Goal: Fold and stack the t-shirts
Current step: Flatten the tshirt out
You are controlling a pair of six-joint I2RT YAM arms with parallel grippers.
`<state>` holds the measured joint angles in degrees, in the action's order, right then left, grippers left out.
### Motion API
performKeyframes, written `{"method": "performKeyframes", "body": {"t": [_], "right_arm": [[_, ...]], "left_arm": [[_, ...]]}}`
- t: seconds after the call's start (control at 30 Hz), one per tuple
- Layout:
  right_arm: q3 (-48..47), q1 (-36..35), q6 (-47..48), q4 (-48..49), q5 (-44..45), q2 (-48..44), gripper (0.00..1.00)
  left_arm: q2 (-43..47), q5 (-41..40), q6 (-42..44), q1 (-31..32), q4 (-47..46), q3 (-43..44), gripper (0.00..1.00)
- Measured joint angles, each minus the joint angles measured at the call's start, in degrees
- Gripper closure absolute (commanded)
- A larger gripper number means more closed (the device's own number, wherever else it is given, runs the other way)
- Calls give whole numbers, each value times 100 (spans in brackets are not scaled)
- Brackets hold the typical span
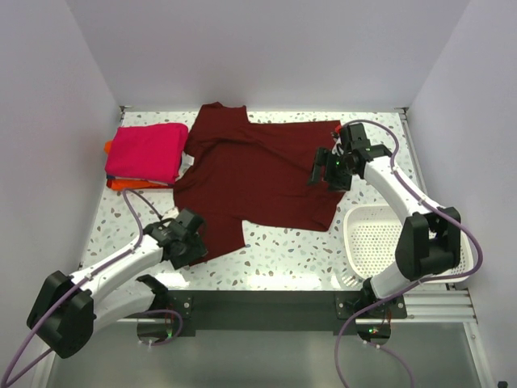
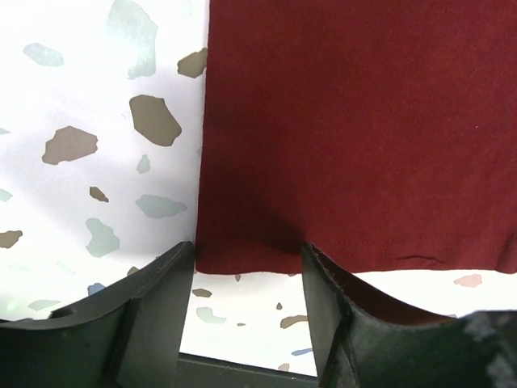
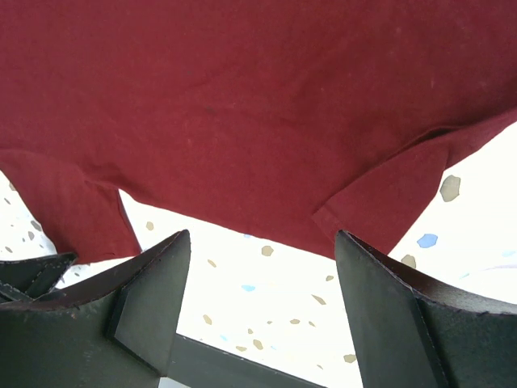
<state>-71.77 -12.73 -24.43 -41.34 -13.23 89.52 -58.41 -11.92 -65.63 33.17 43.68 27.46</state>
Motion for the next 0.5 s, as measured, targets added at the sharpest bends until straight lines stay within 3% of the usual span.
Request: {"method": "performKeyframes", "body": {"t": [0.17, 0.3, 0.5], "right_arm": [[11, 0, 0, -4, 0, -4, 25], [15, 0, -2, -4, 0, -15, 25], [149, 0, 4, -31, 24, -94, 25]], "left_arm": [[-26, 4, -87, 76, -17, -11, 58], [-42, 28, -133, 81, -28, -31, 80], [-162, 39, -116, 101, -31, 28, 100]]}}
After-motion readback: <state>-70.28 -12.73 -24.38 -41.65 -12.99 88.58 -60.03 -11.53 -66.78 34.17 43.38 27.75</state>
